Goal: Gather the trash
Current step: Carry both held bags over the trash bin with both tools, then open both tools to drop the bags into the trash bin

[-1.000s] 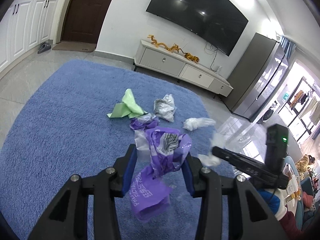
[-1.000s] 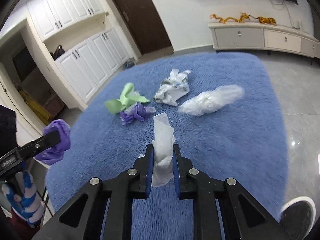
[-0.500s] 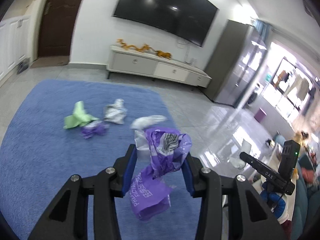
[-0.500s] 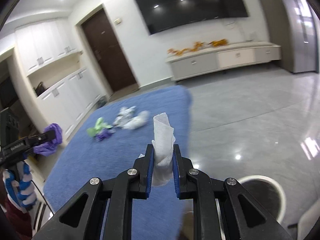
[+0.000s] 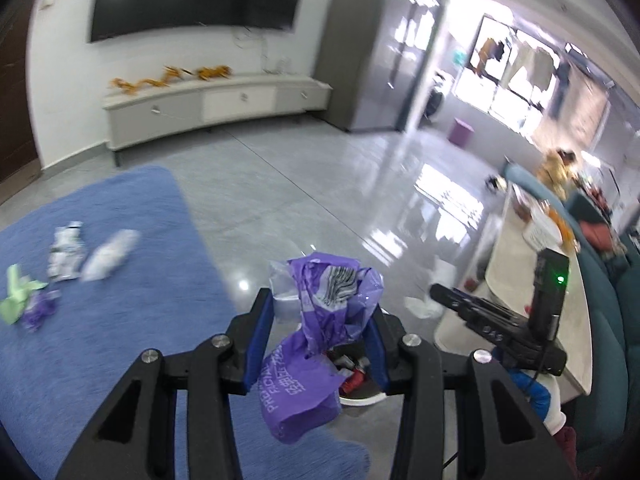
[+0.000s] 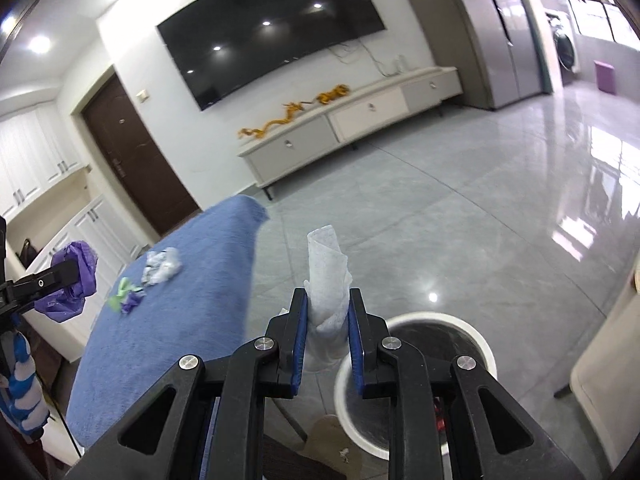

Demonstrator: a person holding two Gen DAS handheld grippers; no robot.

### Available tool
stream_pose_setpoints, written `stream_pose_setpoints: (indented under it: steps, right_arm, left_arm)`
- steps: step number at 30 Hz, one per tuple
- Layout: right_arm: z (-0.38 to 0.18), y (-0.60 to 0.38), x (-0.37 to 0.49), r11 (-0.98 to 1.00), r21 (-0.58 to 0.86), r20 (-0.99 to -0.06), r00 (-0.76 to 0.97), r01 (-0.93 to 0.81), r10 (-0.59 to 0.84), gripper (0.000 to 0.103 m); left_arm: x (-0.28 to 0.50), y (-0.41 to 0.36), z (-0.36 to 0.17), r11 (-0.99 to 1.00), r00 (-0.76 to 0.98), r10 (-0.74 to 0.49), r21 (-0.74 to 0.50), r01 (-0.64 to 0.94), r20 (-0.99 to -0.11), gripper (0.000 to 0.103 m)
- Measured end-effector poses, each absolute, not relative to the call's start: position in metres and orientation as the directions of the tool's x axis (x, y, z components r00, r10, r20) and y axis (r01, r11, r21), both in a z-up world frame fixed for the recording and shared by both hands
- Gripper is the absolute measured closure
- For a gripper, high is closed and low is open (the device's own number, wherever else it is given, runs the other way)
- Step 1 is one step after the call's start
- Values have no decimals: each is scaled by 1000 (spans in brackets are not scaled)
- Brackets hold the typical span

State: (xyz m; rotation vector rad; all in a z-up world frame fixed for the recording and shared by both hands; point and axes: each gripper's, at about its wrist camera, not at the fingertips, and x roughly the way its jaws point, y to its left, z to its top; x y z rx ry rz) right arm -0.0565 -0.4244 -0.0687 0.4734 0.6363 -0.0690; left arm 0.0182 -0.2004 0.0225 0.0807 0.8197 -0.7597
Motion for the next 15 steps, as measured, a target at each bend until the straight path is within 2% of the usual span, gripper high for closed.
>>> stream_pose_setpoints:
  steps: [11,15]
  right_arm:
    - [-134,-470,-42,837,434,-690,721,334,70,82]
    - [-155,-478,-36,818,447,-717,692,363,85,80]
  left_arm:
    - [41,-307,-45,660,245,-583,-275,699,-775,61]
    - [55,-328,-65,655,191,-579,-312,688,-793,56]
